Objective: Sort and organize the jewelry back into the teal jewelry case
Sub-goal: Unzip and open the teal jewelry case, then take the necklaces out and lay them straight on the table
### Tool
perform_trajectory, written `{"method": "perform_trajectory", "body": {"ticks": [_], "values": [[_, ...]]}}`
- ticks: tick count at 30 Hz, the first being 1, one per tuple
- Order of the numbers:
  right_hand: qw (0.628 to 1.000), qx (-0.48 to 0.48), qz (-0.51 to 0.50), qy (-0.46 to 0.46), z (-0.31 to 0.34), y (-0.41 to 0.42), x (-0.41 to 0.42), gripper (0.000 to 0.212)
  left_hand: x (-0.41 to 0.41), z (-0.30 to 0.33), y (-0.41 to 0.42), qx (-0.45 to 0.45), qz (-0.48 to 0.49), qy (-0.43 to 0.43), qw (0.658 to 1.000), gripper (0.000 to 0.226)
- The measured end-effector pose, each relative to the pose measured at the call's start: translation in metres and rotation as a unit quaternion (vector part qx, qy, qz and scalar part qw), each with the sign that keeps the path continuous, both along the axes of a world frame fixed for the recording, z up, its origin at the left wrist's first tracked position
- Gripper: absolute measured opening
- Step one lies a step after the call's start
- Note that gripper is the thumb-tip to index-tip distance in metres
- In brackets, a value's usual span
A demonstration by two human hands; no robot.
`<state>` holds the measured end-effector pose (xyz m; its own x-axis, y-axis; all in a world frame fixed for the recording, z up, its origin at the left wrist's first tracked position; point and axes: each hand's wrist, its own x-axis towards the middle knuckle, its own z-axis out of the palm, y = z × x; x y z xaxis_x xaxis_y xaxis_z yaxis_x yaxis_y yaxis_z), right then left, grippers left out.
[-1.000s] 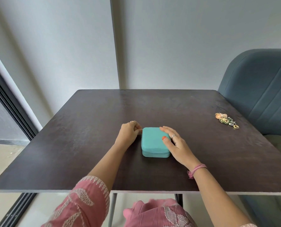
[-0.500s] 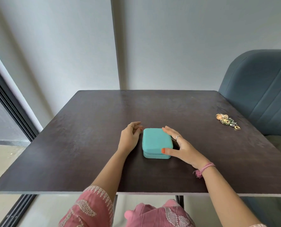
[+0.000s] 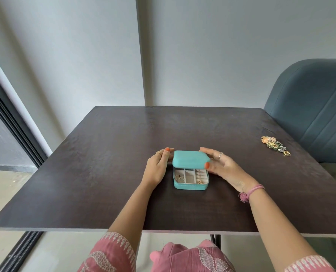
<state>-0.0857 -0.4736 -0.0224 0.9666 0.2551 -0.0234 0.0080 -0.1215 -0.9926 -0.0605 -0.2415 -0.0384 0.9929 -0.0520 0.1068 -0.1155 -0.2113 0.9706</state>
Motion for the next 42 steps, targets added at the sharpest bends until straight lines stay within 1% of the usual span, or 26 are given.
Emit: {"method": "perform_trajectory", "body": {"ticks": [2,5,7,9,11,12,15,18,21,24,27,29,30,32,34,37,40,42], "values": [[0.999,0.015,-0.034,0.009,0.006,0.005,0.004,0.081,0.001,-0.001,0.0,-0.004,-0.006,0.003,1.0,0.036],[0.996,-0.009,-0.08,0.025,0.017,0.017,0.011,0.061,0.0,-0.001,-0.001,-0.014,-0.021,0.011,1.0,0.029],[0.99,-0.049,-0.126,0.037,0.021,0.022,0.017,0.065,-0.001,0.0,-0.001,0.01,-0.028,0.008,1.0,0.028],[0.981,-0.097,-0.162,0.048,0.023,0.026,0.022,0.073,0.0,0.001,-0.001,0.04,-0.041,0.014,0.998,0.035],[0.974,-0.124,-0.182,0.053,0.024,0.027,0.026,0.079,-0.001,0.001,0.0,0.055,-0.054,0.016,0.997,0.042],[0.972,-0.132,-0.188,0.055,0.025,0.029,0.028,0.081,-0.001,0.001,-0.001,0.061,-0.058,0.015,0.996,0.046],[0.968,-0.143,-0.2,0.058,0.026,0.033,0.033,0.078,-0.003,0.006,-0.002,0.069,-0.068,0.008,0.995,0.056],[0.963,-0.157,-0.214,0.051,0.02,0.034,0.038,0.089,-0.003,0.007,-0.002,0.081,-0.077,0.002,0.994,0.065],[0.959,-0.16,-0.232,0.037,0.016,0.033,0.041,0.091,-0.003,0.007,-0.002,0.105,-0.087,0.001,0.991,0.073],[0.953,-0.168,-0.251,0.016,0.011,0.033,0.043,0.08,-0.002,0.007,-0.002,0.112,-0.091,0.008,0.99,0.075],[0.948,-0.176,-0.264,-0.02,0.005,0.032,0.045,0.06,-0.001,0.008,-0.002,0.109,-0.097,0.013,0.989,0.074],[0.942,-0.166,-0.289,-0.048,0.0,0.032,0.046,0.047,-0.002,0.008,-0.002,0.105,-0.101,0.008,0.989,0.075],[0.936,-0.154,-0.309,-0.07,0.0,0.033,0.045,0.037,-0.002,0.008,-0.002,0.104,-0.103,0.004,0.989,0.076],[0.907,-0.159,-0.359,-0.152,0.002,0.034,0.041,0.02,-0.001,0.008,-0.002,0.101,-0.104,0.002,0.989,0.077],[0.875,-0.188,-0.377,-0.239,0.008,0.033,0.037,0.012,-0.001,0.008,-0.002,0.097,-0.106,0.004,0.99,0.076],[0.847,-0.275,-0.332,-0.311,0.014,0.031,0.037,0.01,-0.001,0.008,-0.002,0.098,-0.107,0.009,0.989,0.075],[0.787,-0.403,-0.32,-0.341,0.014,0.033,0.04,0.012,0.0,0.008,-0.001,0.096,-0.108,0.012,0.989,0.075],[0.758,-0.442,-0.33,-0.349,0.013,0.036,0.041,0.011,-0.001,0.008,-0.001,0.092,-0.111,0.008,0.99,0.075]]}}
